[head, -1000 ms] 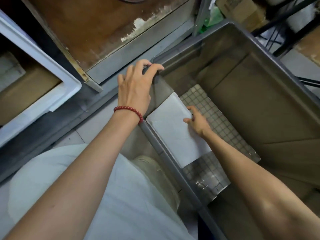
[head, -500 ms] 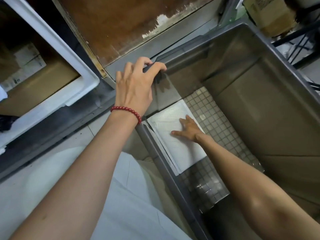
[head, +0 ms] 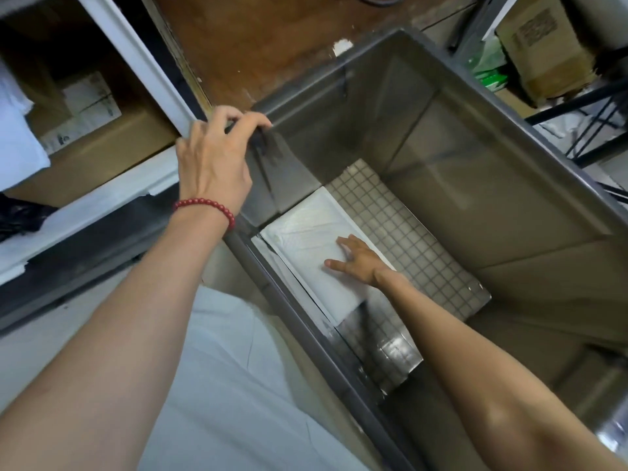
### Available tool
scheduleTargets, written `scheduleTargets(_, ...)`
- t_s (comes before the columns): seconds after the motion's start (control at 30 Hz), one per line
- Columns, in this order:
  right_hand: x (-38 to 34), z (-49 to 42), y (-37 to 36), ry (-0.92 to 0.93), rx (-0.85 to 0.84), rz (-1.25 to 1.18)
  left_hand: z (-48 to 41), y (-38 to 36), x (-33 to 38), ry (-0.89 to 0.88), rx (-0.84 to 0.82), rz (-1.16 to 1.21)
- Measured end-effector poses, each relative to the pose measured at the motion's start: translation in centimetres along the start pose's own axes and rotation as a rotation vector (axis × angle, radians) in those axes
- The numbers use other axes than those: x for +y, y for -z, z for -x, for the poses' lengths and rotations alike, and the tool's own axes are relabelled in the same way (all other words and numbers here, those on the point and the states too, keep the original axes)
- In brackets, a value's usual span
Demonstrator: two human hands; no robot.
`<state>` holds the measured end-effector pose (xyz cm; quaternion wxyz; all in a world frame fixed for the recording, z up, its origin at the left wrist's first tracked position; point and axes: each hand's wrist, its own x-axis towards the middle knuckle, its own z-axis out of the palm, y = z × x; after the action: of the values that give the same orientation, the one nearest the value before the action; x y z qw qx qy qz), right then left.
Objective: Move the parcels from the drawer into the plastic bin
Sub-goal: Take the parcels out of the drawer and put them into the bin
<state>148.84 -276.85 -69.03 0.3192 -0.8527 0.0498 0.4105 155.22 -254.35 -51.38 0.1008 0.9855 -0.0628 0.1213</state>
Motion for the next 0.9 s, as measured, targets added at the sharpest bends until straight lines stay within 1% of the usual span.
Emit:
scheduleTargets(0.1,0.0,-0.2,-0.1,0.003,0.011,0.051,-1.4,0.1,-1.9,0.017,0.000,0.004)
scheduleTargets(0.2,0.1,-0.5,0.2,0.005,0.036,0.095,-2.4,-0.2,-2.1,-0.038,-0.005,0.022)
scheduleTargets(0.33,0.1,-0.5,0.7,0.027,0.070,0.053,-4.4,-0.9,-1.8,-0.077,0.009,0.049)
scheduleTargets(0.47,-0.2,-0.2,1.3,0.033,0.113,0.021,-5.5,-1.4,-1.6,-0.102,-0.020,0.010)
scheduleTargets(0.6,-1.1,0.9,1.9,0.031,0.140,0.061,-5.0,-1.1,-1.5,-0.124,-0.004,-0.046)
scheduleTargets(0.7,-2.3,2.1,2.8,0.039,0.262,0.123,-3.7,0.2,-1.1,-0.136,0.014,0.005)
scheduleTargets(0.8,-4.1,3.5,4.3,0.072,0.422,0.277,-1.4,1.8,-1.3,-0.161,0.020,0.010)
scheduleTargets(0.9,-6.3,4.8,5.6,0.131,0.520,0.396,0.8,3.8,-2.8,-0.098,0.009,-0.047)
